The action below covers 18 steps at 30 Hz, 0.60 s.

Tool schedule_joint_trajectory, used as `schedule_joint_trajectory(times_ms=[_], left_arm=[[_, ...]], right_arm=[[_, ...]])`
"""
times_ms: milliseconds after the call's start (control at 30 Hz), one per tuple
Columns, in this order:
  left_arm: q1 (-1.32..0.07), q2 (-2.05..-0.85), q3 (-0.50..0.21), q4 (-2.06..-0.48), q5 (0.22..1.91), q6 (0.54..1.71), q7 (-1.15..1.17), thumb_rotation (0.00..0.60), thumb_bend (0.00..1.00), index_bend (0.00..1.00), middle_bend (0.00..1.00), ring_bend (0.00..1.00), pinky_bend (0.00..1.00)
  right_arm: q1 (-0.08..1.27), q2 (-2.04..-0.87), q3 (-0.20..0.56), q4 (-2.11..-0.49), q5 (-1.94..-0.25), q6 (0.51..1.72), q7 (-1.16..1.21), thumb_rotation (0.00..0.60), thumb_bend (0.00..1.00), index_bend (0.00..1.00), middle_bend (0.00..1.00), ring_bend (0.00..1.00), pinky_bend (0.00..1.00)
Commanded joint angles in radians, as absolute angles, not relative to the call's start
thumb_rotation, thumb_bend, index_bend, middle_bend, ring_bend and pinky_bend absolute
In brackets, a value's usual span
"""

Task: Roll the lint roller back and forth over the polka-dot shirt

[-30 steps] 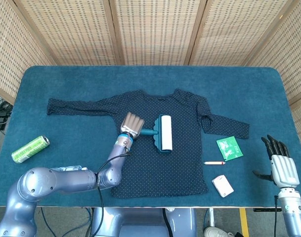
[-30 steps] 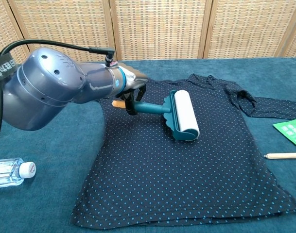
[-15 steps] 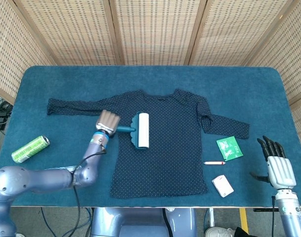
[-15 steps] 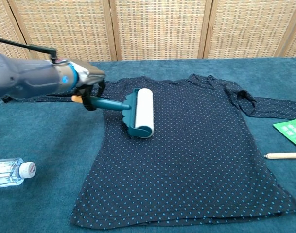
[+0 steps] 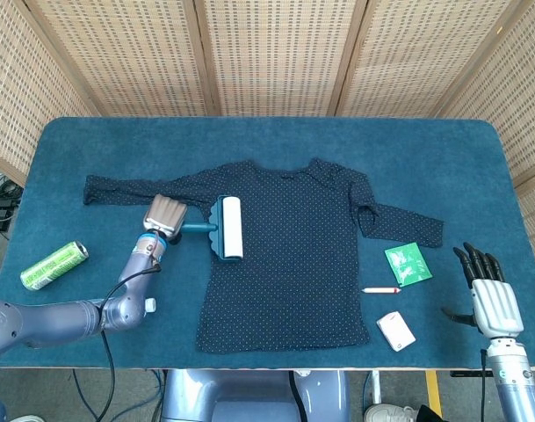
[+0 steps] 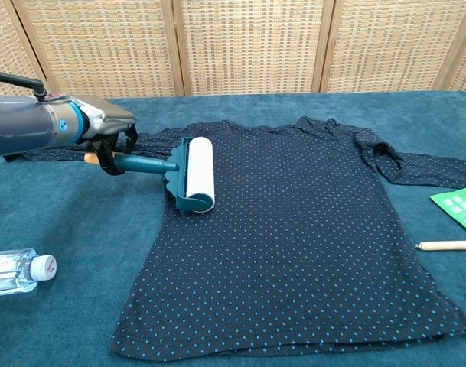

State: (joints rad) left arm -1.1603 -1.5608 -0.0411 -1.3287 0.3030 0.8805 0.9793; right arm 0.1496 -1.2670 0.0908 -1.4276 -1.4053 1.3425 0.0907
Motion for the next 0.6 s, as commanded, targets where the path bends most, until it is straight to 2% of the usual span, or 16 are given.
schedule_joint_trajectory(times_ms=[33, 600], left_arm=[[-1.175, -1.581, -0.054, -1.321, 0.301, 0.885, 0.987, 0.6, 0.63, 0.92, 0.88, 0.73, 0.7], [-1.332, -1.736, -0.149, -1.247, 0.115, 0.922, 1.165, 0.6, 0.63, 0.92, 0.88, 0.73, 0.7]], right_arm=[[0.15, -1.266, 0.092, -1.427, -1.405, 1.343, 0.094, 0.6, 0.01, 0.0, 0.0, 0.0, 0.0], [0.152, -1.262, 0.097, -1.413, -1.39, 1.329, 0.121, 0.6, 0.01, 0.0, 0.0, 0.0, 0.0]])
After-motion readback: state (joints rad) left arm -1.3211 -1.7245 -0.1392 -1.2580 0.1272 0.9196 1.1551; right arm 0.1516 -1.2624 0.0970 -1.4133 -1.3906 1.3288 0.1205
